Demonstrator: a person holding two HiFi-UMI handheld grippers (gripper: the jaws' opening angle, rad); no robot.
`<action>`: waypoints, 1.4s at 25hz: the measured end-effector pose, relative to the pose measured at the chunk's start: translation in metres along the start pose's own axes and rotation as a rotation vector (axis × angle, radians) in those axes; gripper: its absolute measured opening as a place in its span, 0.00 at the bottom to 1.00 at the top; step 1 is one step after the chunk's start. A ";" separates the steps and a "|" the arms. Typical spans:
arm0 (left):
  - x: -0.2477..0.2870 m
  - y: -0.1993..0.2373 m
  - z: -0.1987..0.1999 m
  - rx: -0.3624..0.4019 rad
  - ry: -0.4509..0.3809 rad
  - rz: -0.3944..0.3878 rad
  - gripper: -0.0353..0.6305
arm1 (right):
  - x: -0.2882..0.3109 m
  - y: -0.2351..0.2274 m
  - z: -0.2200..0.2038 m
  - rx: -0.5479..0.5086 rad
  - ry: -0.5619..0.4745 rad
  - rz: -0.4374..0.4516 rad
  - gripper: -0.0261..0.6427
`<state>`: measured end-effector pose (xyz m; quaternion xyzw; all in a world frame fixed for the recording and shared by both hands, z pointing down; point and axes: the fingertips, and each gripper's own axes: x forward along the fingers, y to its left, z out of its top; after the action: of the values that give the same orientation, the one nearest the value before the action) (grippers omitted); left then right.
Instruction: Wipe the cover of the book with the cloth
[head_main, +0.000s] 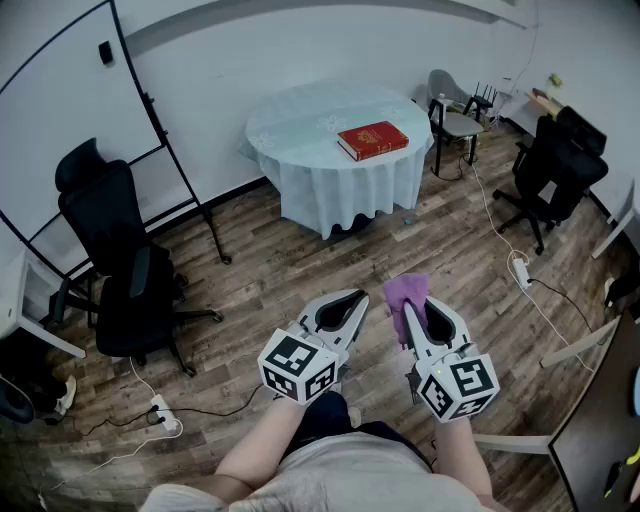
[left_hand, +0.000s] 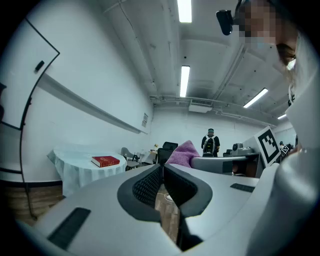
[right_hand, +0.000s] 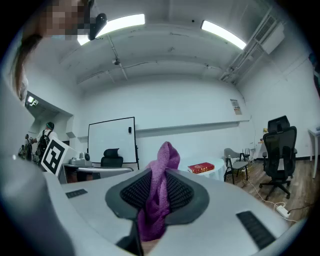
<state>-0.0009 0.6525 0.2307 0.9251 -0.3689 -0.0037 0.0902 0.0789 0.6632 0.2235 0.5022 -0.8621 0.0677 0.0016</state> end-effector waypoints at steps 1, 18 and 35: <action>-0.001 0.000 -0.001 0.004 -0.002 0.004 0.11 | 0.000 0.001 -0.002 0.005 0.004 0.007 0.17; 0.002 0.008 -0.018 -0.035 0.049 0.008 0.11 | -0.007 -0.006 -0.009 0.065 0.003 0.016 0.17; 0.042 0.026 -0.028 -0.111 0.054 -0.019 0.11 | 0.025 -0.039 -0.021 0.072 0.041 -0.001 0.18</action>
<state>0.0140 0.6101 0.2653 0.9219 -0.3567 0.0001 0.1512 0.0990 0.6246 0.2507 0.5010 -0.8585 0.1090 0.0015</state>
